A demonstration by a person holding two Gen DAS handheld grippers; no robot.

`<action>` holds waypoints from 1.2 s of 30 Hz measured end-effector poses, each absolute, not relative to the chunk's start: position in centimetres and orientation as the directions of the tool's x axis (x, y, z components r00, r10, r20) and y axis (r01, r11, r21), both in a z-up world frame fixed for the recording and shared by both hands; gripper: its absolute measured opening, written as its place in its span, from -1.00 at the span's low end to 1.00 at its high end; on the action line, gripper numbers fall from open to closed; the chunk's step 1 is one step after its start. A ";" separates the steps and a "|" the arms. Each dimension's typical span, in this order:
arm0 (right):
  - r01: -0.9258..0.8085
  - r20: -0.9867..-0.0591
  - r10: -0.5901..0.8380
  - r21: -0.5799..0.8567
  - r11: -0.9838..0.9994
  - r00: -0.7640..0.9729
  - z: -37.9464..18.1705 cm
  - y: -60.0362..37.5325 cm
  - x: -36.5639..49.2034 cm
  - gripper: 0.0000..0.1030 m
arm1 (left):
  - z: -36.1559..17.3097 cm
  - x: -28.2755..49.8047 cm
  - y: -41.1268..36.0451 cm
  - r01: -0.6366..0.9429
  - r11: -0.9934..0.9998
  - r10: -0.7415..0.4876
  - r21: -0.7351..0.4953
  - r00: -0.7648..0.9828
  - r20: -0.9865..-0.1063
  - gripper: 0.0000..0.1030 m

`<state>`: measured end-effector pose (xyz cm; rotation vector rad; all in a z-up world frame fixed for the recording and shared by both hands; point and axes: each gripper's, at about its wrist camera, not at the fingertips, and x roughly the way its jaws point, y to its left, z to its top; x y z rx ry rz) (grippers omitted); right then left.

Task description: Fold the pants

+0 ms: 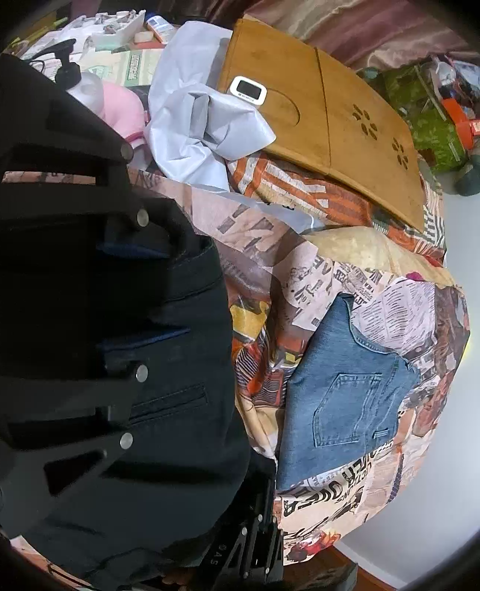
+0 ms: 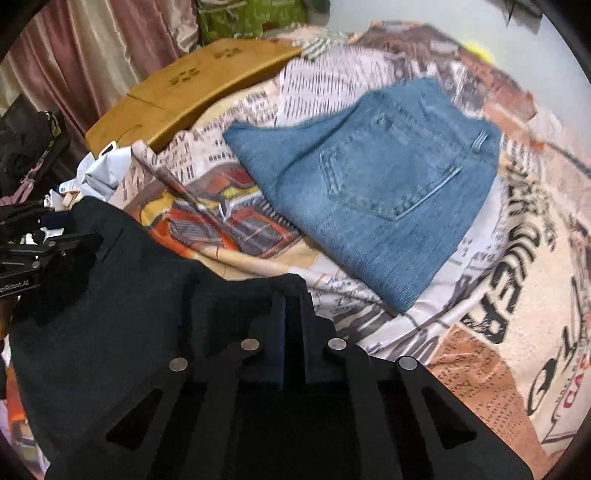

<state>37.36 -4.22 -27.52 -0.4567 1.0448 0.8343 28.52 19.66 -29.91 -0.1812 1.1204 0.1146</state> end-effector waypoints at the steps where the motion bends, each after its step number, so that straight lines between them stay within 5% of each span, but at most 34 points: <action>1: -0.784 -0.884 0.390 0.043 0.619 0.259 -27.2 -4.2 37.2 -0.93 | -29.7 28.5 19.5 -0.185 0.980 0.018 -0.070 0.438 -0.899 -0.45; 5: -0.780 -0.846 0.425 0.018 0.625 0.321 -25.6 -4.4 36.9 -0.96 | -28.7 28.3 19.5 -0.202 0.979 0.089 -0.006 0.461 -0.883 -0.63; 13: -0.710 -0.822 0.389 -0.027 0.703 0.416 -25.0 -5.3 39.2 -1.00 | -29.1 30.7 20.3 -0.228 0.962 0.239 0.151 0.433 -0.869 -0.63; 16: -0.652 -0.851 0.356 0.022 0.758 0.385 -25.7 -6.7 41.4 -0.99 | -30.2 31.3 21.5 -0.246 0.961 0.215 0.123 0.392 -0.895 -0.60; 19: -0.621 -0.851 0.383 0.088 0.778 0.359 -25.0 -8.9 41.8 -0.98 | -29.2 30.9 22.0 -0.250 0.965 0.178 0.078 0.408 -0.896 -0.36; 24: -0.625 -0.845 0.396 0.097 0.775 0.359 -22.4 -11.9 40.0 -0.94 | -25.6 28.9 21.4 -0.257 0.963 0.199 0.082 0.475 -0.857 0.40; 27: -0.624 -0.836 0.423 0.129 0.771 0.349 -20.9 -13.7 38.4 -0.74 | -23.3 27.2 21.1 -0.249 0.967 0.179 0.055 0.511 -0.841 0.64; 32: -0.635 -0.817 0.437 0.115 0.764 0.377 -18.8 -16.0 35.0 -0.10 | -21.6 23.8 20.7 -0.254 0.967 0.155 0.023 0.515 -0.843 0.85; 36: -0.653 -0.818 0.430 0.091 0.752 0.382 -18.4 -17.6 32.0 -0.06 | -22.9 21.5 20.9 -0.286 0.958 0.127 -0.015 0.473 -0.872 0.86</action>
